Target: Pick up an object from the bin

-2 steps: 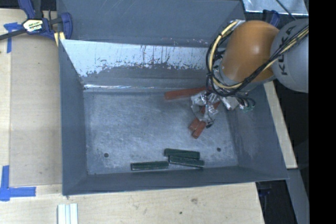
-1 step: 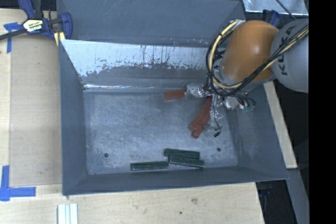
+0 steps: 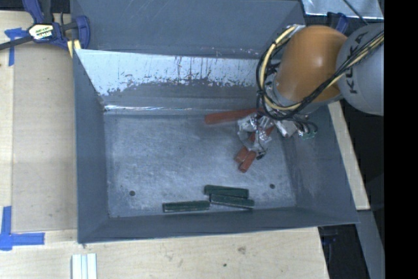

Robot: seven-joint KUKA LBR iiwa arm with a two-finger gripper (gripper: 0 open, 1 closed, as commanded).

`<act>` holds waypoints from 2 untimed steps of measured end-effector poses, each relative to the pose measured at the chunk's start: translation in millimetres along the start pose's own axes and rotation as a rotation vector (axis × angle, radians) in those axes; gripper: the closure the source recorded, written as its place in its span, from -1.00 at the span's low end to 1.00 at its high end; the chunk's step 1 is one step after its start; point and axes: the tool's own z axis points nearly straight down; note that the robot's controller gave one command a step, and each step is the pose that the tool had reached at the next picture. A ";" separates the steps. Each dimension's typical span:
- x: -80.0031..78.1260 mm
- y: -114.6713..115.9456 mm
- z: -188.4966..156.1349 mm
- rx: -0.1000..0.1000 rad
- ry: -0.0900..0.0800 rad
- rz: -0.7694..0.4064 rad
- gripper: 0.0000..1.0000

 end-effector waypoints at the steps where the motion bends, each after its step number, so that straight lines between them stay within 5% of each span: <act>1: 0.0 0.0 0.0 0.000 0.000 0.000 -1.00; 2: 0.1 -0.1 0.0 0.000 0.000 0.000 1.00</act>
Offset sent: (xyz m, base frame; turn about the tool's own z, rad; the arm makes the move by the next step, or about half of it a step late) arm 0.0000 0.0000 0.0000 0.0000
